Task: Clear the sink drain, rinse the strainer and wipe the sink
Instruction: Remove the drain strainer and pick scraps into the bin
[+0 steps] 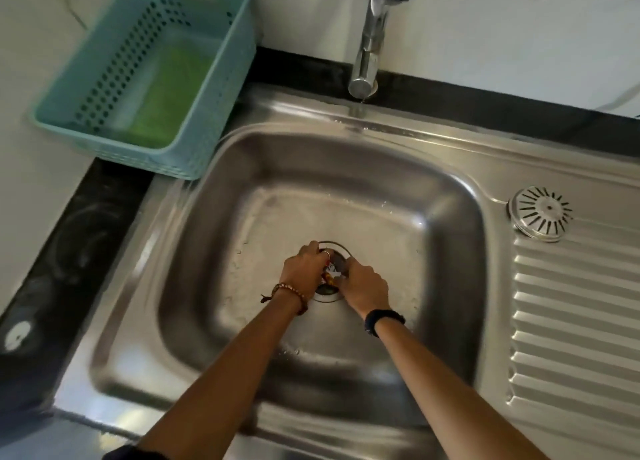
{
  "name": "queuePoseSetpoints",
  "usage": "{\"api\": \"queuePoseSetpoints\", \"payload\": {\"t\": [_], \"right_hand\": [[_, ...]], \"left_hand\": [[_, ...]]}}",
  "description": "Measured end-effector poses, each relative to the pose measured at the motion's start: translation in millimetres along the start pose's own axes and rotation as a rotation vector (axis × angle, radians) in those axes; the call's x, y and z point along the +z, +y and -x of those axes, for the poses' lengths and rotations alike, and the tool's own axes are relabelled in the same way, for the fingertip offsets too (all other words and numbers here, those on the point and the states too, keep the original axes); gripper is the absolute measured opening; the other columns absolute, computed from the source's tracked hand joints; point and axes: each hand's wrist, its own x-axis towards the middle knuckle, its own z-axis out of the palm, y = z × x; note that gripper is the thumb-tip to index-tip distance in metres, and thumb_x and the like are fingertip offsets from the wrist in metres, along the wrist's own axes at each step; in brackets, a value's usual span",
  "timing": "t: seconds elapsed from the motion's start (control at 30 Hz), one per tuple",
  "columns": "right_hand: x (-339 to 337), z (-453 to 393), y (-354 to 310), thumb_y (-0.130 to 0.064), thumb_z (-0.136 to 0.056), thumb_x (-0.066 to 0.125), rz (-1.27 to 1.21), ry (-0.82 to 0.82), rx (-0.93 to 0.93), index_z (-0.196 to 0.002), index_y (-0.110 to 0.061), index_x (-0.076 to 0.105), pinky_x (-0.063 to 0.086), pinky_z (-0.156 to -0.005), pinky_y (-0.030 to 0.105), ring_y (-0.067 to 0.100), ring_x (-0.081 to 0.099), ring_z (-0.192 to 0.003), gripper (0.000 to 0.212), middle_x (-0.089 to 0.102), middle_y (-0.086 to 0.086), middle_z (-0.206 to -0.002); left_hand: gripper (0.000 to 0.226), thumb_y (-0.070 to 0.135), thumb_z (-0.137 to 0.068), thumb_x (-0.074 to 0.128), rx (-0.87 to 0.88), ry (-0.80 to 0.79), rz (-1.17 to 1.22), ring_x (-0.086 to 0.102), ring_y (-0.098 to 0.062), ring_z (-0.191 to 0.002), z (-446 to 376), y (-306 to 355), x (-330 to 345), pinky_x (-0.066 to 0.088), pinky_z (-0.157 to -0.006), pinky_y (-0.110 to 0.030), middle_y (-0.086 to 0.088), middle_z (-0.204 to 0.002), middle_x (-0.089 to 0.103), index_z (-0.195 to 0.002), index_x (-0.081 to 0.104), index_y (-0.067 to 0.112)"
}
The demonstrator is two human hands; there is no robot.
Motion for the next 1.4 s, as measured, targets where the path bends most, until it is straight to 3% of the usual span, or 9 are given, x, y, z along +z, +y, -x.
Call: {"api": "queuePoseSetpoints", "payload": {"t": [0.2,0.33,0.5,0.7,0.93,1.03,1.13,1.23,1.4], "right_hand": [[13.8,-11.8,2.5,-0.017,-0.093,0.041,0.308,0.016,-0.144,-0.117,-0.012,0.054,0.038,-0.064,0.030,0.031,0.065,-0.089,0.028,0.069,0.011,-0.100],[6.2,-11.4,7.4,-0.020,-0.091,0.046,0.212,0.086,-0.147,-0.113,-0.009,0.056,0.040,-0.063,0.030,0.032,0.065,-0.088,0.026,0.069,0.014,-0.099],[13.2,-14.3,5.2,-0.042,-0.091,0.050,0.313,-0.002,-0.140,-0.109,-0.013,0.060,0.047,-0.069,0.030,0.027,0.066,-0.088,0.035,0.071,0.009,-0.098],[18.8,-14.6,4.7,-0.027,-0.092,0.048,0.290,0.054,-0.168,-0.102,-0.011,0.063,0.040,-0.061,0.029,0.030,0.066,-0.084,0.024,0.071,0.012,-0.094],[-13.7,11.4,-7.8,-0.028,-0.087,0.059,-0.427,0.065,0.002,-0.099,-0.013,0.067,0.042,-0.056,0.022,0.022,0.064,-0.074,0.020,0.068,0.006,-0.082],[-29.6,35.9,-25.4,-0.025,-0.085,0.059,-0.687,0.078,0.016,-0.082,-0.016,0.067,0.036,-0.045,0.011,0.008,0.055,-0.057,0.012,0.063,-0.002,-0.067],[-42.3,74.8,-47.5,-0.021,-0.085,0.057,-0.842,0.093,0.030,-0.065,-0.021,0.059,0.026,-0.037,0.012,0.006,0.039,-0.046,0.021,0.050,-0.006,-0.055],[-46.6,127.7,-73.1,-0.019,-0.084,0.056,-0.940,0.047,-0.020,-0.060,-0.021,0.053,0.021,-0.034,0.015,0.005,0.031,-0.039,0.025,0.044,-0.005,-0.051],[-9.3,235.4,-111.5,-0.015,-0.088,0.054,-0.961,-0.142,-0.202,-0.061,-0.021,0.049,0.019,-0.032,0.013,0.002,0.027,-0.031,0.029,0.043,-0.009,-0.043]], "left_hand": [[0.020,0.011,-0.089,0.049,0.012,0.055,-0.166,0.055,-0.026,-0.105,-8.5,-2.5,4.7,0.049,-0.078,-0.034,-0.009,-0.116,0.053,-0.108,0.057,0.011],[0.021,0.011,-0.089,0.051,-0.027,0.101,-0.128,0.055,-0.025,-0.104,-0.9,-1.7,10.3,0.050,-0.078,-0.034,-0.009,-0.118,0.051,-0.109,0.055,0.009],[0.030,0.012,-0.090,0.051,-0.029,0.105,-0.134,0.051,-0.028,-0.108,-2.7,-3.0,14.0,0.047,-0.083,-0.037,-0.011,-0.125,0.045,-0.120,0.049,0.012],[0.024,0.004,-0.086,0.054,-0.050,0.158,-0.137,0.055,-0.027,-0.103,0.5,-8.4,13.1,0.047,-0.081,-0.037,-0.011,-0.119,0.049,-0.110,0.055,0.008],[0.014,0.024,-0.088,0.058,-0.309,0.360,0.454,0.058,-0.020,-0.082,33.9,-5.4,-27.1,0.050,-0.067,-0.032,-0.005,-0.107,0.050,-0.096,0.065,0.014],[0.014,0.023,-0.087,0.059,-0.363,0.394,0.732,0.053,-0.015,-0.083,56.9,-2.4,-46.0,0.041,-0.071,-0.022,-0.006,-0.110,0.054,-0.093,0.067,0.013],[0.011,0.014,-0.087,0.057,-0.362,0.426,1.036,0.058,-0.014,-0.080,96.3,0.7,-65.4,0.042,-0.062,-0.011,-0.007,-0.098,0.064,-0.092,0.065,0.010],[0.008,0.012,-0.088,0.054,-0.371,0.495,1.300,0.054,0.002,-0.050,156.2,0.6,-78.8,0.036,-0.041,-0.006,0.002,-0.071,0.060,-0.085,0.061,0.014],[0.016,0.009,-0.088,0.052,-0.448,0.671,1.509,0.051,0.000,-0.046,296.3,-17.7,-67.3,0.037,-0.040,-0.010,0.003,-0.064,0.055,-0.077,0.057,0.018]]}}
